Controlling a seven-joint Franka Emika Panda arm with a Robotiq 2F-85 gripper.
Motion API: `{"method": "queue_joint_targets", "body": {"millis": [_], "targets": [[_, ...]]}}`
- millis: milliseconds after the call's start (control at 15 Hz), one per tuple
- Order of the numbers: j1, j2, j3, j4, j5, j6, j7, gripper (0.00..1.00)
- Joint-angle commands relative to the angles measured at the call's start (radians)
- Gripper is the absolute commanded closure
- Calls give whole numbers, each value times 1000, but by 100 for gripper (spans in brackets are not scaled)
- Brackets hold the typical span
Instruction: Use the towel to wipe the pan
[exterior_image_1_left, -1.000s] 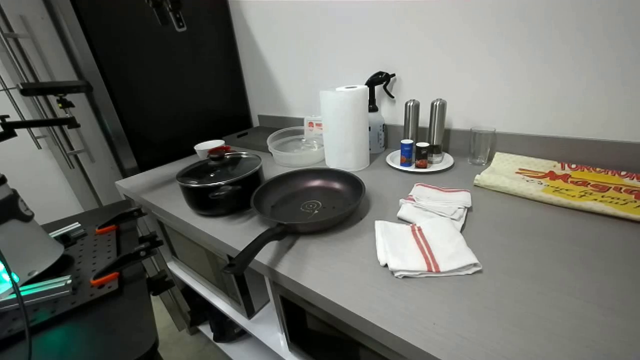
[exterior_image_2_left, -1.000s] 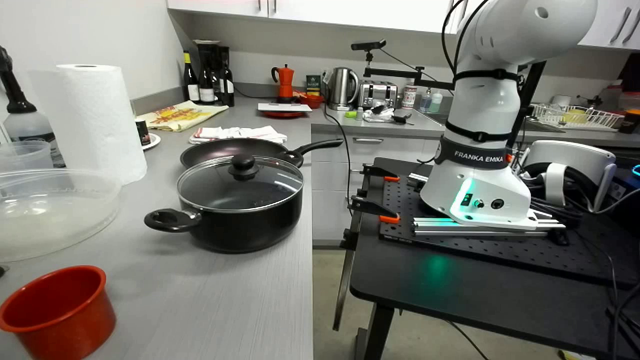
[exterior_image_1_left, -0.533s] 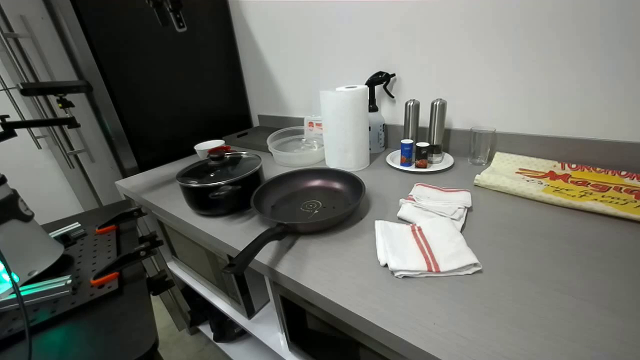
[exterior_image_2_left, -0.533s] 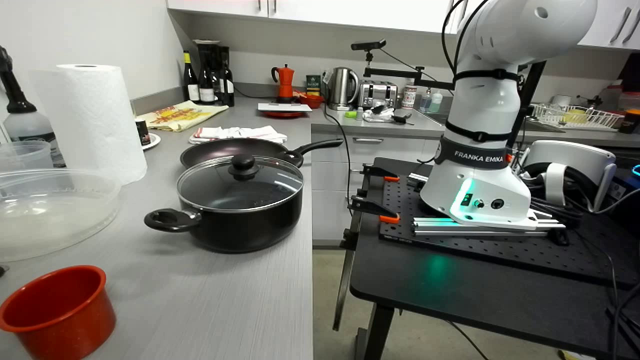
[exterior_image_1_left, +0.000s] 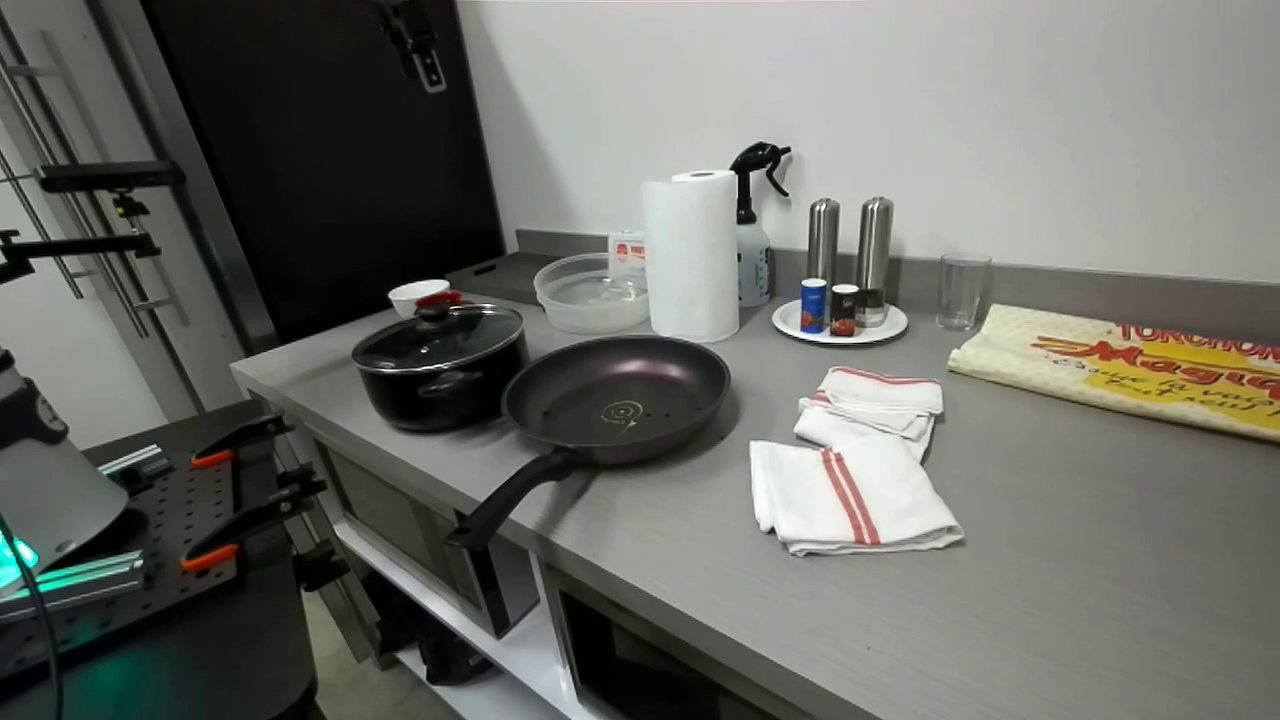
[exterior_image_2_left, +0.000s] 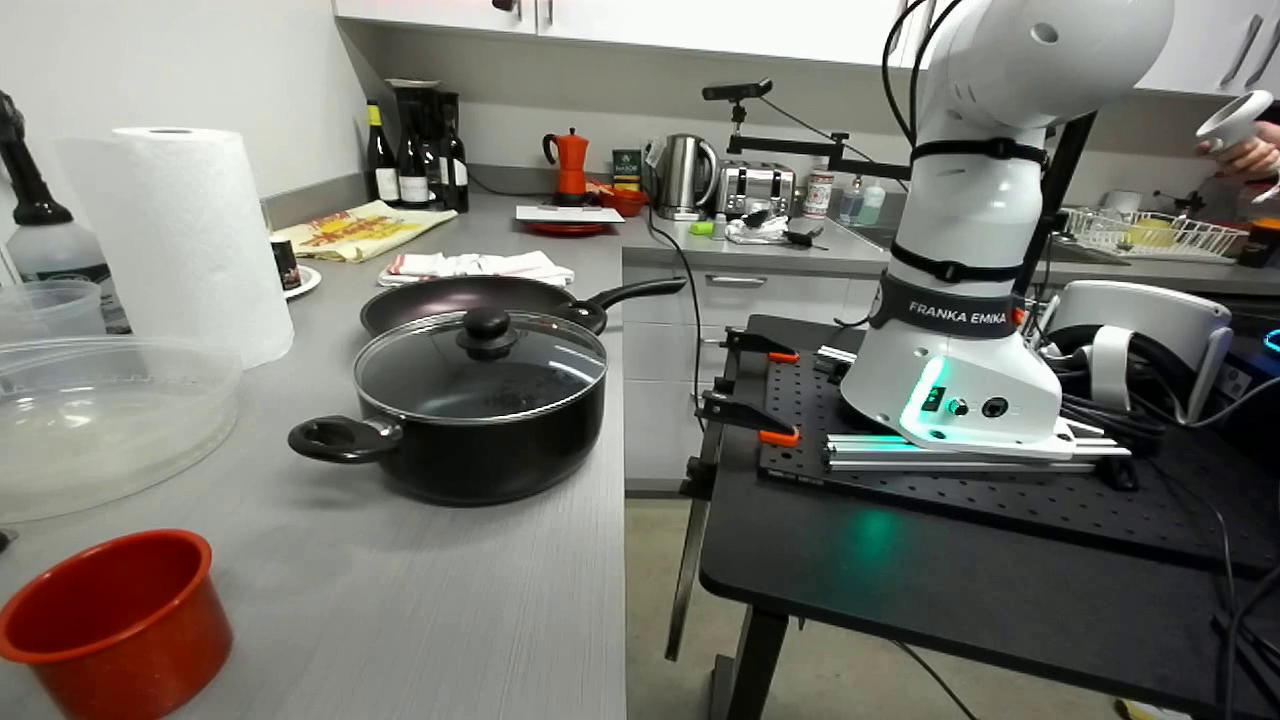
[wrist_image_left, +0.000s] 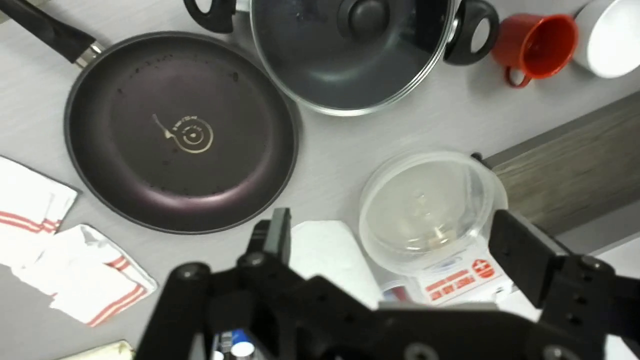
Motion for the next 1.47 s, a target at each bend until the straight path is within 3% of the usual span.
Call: {"method": "queue_joint_targets", "body": {"millis": [0,600,1000,1400], "targets": [[-76,119,-39,93,-26,75,84,0],[-237,381,-174,299,-53,197,280,0],[-296,614,-262,481,-4,177,415,0],[-333,879,-303,675,39,164,565,0]]}}
